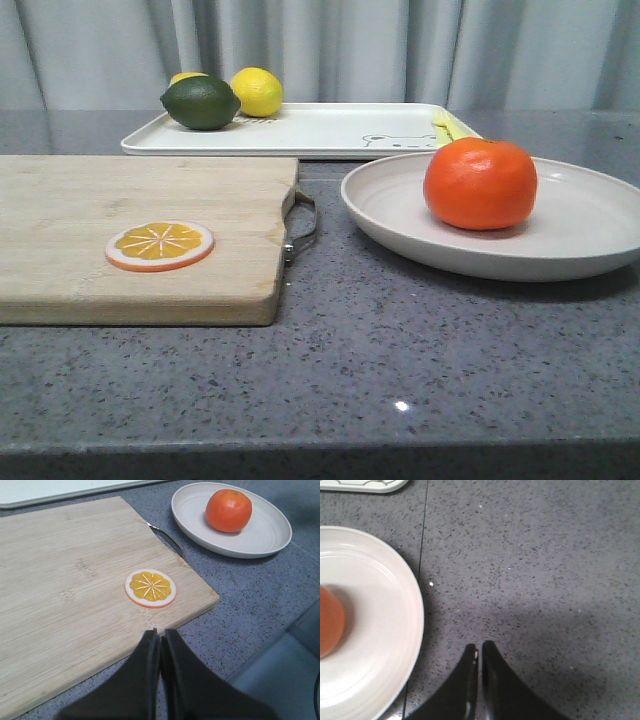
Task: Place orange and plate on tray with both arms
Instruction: 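Move the right gripper toward the plate rim, then grip the plate rim with the right gripper and tilt it up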
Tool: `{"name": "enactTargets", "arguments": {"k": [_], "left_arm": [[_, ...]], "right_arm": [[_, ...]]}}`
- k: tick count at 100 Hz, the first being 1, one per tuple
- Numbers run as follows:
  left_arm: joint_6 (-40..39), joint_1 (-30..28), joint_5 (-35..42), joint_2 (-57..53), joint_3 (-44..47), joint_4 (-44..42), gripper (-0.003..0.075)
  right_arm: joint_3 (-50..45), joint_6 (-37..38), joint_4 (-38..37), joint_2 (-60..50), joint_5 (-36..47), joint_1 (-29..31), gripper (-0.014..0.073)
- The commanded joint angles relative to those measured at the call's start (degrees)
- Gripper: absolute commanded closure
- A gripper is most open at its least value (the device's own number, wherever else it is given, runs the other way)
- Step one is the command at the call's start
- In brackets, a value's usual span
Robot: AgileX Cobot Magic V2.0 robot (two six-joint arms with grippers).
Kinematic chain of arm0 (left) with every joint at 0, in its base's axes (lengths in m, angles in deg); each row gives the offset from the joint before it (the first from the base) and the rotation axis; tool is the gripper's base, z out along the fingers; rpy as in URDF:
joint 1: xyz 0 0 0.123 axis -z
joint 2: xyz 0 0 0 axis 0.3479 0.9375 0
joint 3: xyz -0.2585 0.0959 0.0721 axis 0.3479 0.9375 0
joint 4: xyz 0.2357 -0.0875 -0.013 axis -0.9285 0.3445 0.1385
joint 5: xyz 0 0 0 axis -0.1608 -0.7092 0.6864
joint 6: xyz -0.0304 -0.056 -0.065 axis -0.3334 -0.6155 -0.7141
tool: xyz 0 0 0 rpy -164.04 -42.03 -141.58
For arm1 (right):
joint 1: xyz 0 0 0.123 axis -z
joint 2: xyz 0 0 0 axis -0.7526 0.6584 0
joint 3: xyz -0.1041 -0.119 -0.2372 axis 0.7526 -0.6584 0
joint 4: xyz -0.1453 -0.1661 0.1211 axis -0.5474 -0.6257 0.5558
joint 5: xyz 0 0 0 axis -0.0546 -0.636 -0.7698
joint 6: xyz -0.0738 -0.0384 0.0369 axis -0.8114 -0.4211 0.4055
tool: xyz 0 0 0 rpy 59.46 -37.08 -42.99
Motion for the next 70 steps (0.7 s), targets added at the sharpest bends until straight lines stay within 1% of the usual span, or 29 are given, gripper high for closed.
{"name": "enactTargets", "arguments": {"k": [1, 11, 25, 35, 49, 70], "left_arm": [[-0.5, -0.1, 3.7, 0.3, -1.5, 0.6, 0.0739], [-0.5, -0.1, 3.7, 0.3, -1.5, 0.6, 0.0739], [-0.5, -0.1, 3.7, 0.3, -1.5, 0.6, 0.0739], [-0.5, -0.1, 3.7, 0.3, -1.5, 0.6, 0.0739], [-0.5, -0.1, 3.7, 0.3, -1.5, 0.6, 0.0739], [-0.5, -0.1, 3.7, 0.3, -1.5, 0.6, 0.0739]], "right_arm": [[4.4, -0.6, 0.6, 2.6, 0.7, -1.1, 0.0448], [7.3, -0.6, 1.6, 6.3, -1.2, -2.1, 0.0358], [10.4, -0.6, 3.8, 10.9, -4.4, -2.1, 0.0259], [12.2, -0.8, 5.9, 13.8, -7.8, -2.1, 0.0207], [14.0, -0.9, 7.8, 17.3, -11.1, -2.2, 0.019], [14.4, -0.9, 9.5, 20.9, -11.0, -2.2, 0.019]]}}
